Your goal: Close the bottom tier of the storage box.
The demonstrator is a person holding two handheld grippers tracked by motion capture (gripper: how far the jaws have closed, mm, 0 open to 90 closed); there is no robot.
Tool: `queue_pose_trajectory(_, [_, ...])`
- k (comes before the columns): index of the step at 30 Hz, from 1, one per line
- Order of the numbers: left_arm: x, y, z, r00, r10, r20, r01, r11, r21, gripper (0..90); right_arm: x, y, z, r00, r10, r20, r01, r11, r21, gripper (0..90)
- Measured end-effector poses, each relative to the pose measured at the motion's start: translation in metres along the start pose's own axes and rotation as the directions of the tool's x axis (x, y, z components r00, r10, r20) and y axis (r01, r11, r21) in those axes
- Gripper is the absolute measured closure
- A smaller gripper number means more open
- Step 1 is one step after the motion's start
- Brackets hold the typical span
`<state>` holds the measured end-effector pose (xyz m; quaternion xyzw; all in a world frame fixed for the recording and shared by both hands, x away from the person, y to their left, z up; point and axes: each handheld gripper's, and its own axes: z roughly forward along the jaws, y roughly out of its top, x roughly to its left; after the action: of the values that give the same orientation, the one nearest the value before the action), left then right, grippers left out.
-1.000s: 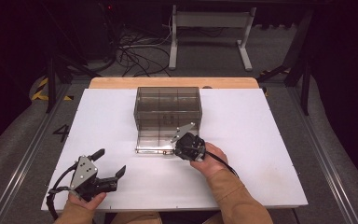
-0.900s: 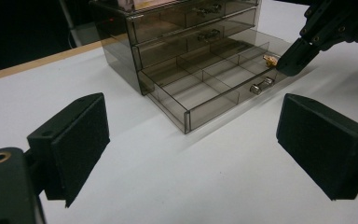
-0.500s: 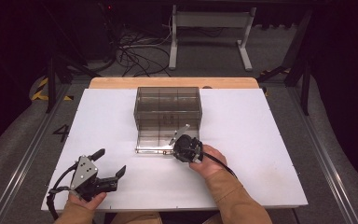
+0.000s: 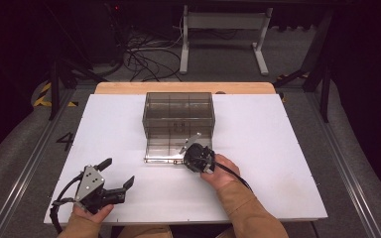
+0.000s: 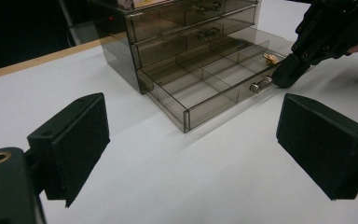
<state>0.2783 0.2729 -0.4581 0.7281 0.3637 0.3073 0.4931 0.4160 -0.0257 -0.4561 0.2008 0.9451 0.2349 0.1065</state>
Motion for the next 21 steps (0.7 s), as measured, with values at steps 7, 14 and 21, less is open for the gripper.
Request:
queue_pose_trajectory(7, [0.0001, 0.0001, 0.0000, 1.0000, 0.001, -0.001, -0.001, 1.0000, -0.002, 9.8, 0.0001, 0.0001, 0.0000, 1.0000, 0.000, 0.001, 0.000, 1.000, 0.001, 90.0])
queue_pose_trajectory(14, [0.0003, 0.0002, -0.0002, 1.0000, 0.001, 0.000, -0.001, 1.0000, -0.002, 9.8, 0.0008, 0.0004, 0.0001, 1.0000, -0.004, 0.004, 0.004, 1.000, 0.002, 90.0])
queue_pose_trajectory(21, [0.0002, 0.0001, -0.0001, 1.0000, -0.005, 0.000, 0.005, 1.0000, -0.001, 9.8, 0.0010, 0.0016, 0.0011, 0.9992, -0.007, 0.038, 0.007, 1.000, -0.006, 90.0])
